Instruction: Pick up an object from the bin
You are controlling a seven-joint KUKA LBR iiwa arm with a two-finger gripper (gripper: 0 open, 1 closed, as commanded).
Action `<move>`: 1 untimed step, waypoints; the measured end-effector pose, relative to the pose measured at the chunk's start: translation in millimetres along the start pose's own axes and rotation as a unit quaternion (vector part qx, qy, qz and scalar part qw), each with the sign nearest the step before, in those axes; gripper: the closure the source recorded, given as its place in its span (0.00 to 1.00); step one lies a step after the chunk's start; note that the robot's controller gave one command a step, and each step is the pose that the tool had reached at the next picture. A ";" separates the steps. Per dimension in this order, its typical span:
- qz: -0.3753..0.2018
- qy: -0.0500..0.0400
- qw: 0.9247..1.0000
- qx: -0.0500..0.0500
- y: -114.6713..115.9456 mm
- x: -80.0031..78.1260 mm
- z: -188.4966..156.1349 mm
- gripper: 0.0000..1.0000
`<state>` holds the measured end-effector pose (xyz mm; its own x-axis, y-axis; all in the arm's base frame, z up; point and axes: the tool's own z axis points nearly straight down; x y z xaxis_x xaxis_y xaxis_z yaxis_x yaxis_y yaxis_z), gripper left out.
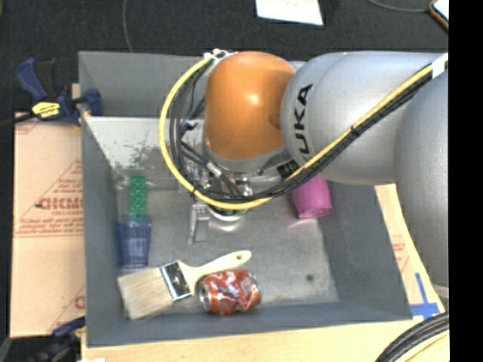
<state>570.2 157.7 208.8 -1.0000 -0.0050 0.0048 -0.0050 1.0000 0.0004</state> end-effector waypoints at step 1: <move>0.003 -0.004 1.000 -0.001 -0.8 -1.7 -4.6 0.00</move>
Offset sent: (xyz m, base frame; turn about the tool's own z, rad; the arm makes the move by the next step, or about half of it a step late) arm -0.0747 -0.0534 -0.1388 -0.2745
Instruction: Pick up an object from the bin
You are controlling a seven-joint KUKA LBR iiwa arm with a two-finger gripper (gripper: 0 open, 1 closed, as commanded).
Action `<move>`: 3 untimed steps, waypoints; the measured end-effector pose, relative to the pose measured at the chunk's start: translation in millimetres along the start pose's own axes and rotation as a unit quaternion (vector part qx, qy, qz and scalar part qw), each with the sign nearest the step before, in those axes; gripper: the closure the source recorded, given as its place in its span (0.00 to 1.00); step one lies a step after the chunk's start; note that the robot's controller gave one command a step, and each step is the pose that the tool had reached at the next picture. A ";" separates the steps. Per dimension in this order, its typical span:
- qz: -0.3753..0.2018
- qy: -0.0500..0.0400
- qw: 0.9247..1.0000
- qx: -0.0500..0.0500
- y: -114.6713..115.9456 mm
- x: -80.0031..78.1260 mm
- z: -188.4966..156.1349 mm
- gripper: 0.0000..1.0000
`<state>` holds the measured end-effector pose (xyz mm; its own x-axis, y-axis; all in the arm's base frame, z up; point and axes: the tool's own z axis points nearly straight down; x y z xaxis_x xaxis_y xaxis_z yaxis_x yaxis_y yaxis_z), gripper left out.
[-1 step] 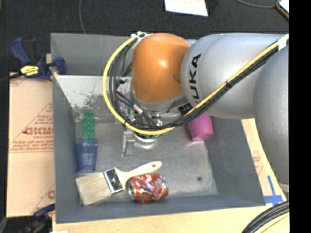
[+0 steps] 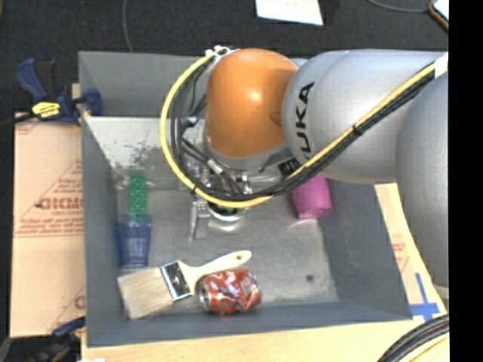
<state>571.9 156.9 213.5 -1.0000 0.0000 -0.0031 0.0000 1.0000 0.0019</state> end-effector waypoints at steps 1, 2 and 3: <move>-0.131 -0.009 0.991 -0.001 -48.8 66.1 129.4 0.00; -0.135 -0.004 0.991 -0.001 -42.5 58.9 112.8 0.00; -0.283 -0.012 0.959 0.001 -53.1 47.4 101.7 0.00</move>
Offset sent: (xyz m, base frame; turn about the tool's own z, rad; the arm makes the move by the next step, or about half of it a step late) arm -0.0862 -0.0398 -0.0606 -0.4194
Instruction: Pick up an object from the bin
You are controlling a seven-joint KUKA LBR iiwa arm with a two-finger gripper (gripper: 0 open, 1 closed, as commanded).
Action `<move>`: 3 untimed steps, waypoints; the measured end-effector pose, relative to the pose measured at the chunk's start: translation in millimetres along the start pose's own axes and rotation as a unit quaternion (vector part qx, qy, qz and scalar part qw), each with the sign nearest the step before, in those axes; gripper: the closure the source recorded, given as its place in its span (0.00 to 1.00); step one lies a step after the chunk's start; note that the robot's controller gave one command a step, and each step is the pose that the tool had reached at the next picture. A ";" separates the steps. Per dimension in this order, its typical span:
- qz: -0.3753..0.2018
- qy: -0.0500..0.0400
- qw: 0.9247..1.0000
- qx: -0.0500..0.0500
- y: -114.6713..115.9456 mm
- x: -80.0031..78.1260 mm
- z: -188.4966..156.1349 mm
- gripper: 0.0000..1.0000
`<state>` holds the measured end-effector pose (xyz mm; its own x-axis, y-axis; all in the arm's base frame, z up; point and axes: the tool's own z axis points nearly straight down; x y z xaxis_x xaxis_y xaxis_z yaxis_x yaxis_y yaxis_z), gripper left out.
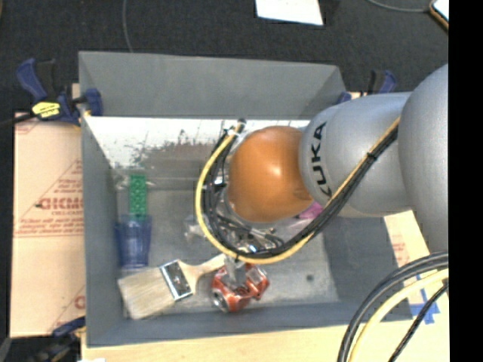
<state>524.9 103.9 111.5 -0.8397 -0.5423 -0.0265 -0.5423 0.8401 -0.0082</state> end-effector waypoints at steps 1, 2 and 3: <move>0.055 0.003 0.998 -0.002 -10.5 -23.5 41.6 0.00; -0.169 -0.005 0.986 0.001 20.6 -37.4 40.8 1.00; -0.169 -0.005 0.986 0.001 20.6 -37.4 40.8 1.00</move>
Offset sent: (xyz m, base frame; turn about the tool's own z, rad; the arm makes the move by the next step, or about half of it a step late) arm 0.0188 0.0382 -0.0415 -0.3473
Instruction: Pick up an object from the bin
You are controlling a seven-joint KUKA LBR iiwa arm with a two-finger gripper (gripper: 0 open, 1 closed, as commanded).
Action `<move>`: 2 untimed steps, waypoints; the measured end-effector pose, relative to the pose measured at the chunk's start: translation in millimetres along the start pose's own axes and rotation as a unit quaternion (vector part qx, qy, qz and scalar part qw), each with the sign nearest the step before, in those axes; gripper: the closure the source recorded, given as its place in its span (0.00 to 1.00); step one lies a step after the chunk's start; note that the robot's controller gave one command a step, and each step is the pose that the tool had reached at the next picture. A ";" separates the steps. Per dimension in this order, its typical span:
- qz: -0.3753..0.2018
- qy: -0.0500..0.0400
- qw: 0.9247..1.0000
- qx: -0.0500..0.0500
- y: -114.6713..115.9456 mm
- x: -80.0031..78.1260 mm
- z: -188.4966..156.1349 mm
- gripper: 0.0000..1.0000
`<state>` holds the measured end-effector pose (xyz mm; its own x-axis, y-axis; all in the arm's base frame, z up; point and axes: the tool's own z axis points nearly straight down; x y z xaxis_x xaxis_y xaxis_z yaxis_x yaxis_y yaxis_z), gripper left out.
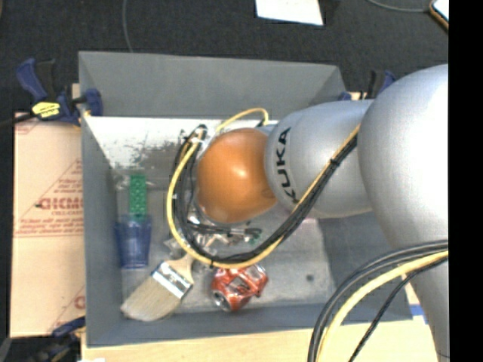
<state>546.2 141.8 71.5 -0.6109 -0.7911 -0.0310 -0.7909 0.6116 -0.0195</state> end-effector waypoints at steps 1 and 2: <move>0.001 0.000 1.000 0.000 -0.1 0.0 -0.7 1.00; 0.003 -0.001 1.000 0.000 0.0 0.6 -10.2 1.00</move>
Offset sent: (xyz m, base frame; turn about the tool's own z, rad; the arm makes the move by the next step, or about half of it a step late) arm 0.0000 0.0000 0.0329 0.0015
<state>545.5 141.2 81.7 -0.6151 -0.7877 -0.0337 -0.7876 0.6159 -0.0192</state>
